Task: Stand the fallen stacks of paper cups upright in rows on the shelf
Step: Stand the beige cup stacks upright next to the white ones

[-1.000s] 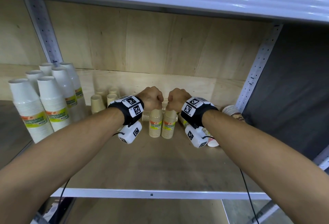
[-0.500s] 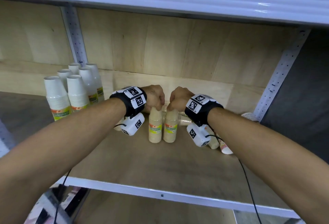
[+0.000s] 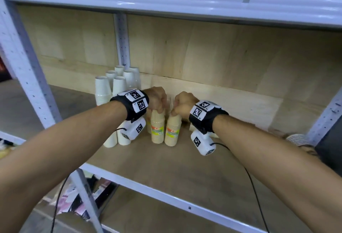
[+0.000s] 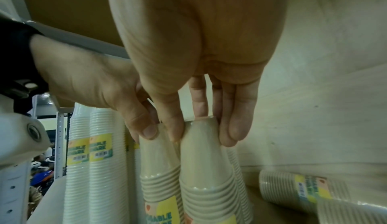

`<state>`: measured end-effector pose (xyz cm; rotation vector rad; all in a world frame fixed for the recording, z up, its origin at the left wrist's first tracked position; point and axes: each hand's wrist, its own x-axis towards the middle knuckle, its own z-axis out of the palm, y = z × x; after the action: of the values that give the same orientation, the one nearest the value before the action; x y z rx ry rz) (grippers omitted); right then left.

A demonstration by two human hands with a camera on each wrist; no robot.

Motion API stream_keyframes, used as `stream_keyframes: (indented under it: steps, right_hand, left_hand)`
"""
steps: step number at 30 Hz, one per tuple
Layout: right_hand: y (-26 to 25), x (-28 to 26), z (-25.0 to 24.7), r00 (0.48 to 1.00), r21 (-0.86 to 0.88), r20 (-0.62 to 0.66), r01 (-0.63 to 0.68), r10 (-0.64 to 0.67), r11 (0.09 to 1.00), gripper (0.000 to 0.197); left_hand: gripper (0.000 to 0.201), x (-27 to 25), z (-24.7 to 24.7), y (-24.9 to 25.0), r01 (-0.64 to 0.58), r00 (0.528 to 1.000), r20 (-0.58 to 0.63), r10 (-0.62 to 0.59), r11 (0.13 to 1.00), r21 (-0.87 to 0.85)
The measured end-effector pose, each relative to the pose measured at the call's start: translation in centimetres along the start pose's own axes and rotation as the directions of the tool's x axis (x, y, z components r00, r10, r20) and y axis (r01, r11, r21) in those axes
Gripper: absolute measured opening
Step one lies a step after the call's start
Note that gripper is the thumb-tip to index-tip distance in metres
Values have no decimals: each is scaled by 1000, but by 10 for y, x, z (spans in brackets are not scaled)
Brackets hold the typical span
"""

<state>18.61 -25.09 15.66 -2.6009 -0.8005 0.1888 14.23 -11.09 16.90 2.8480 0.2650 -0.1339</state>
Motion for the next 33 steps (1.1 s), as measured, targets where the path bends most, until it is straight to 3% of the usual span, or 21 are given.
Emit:
stream_keyframes:
  steps: [11, 24, 33]
  right_hand:
    - [-18, 13, 22, 999, 45, -20, 52, -51, 998, 33]
    - [-6, 17, 20, 994, 71, -58, 92, -88, 993, 32]
    - [35, 9, -20, 988, -29, -142, -57, 52, 998, 30]
  left_hand:
    - [25, -5, 5, -22, 56, 997, -64, -53, 997, 51]
    - [21, 11, 3, -29, 9, 993, -114, -4, 999, 43]
    - [24, 30, -13, -3, -130, 978, -166, 124, 991, -23]
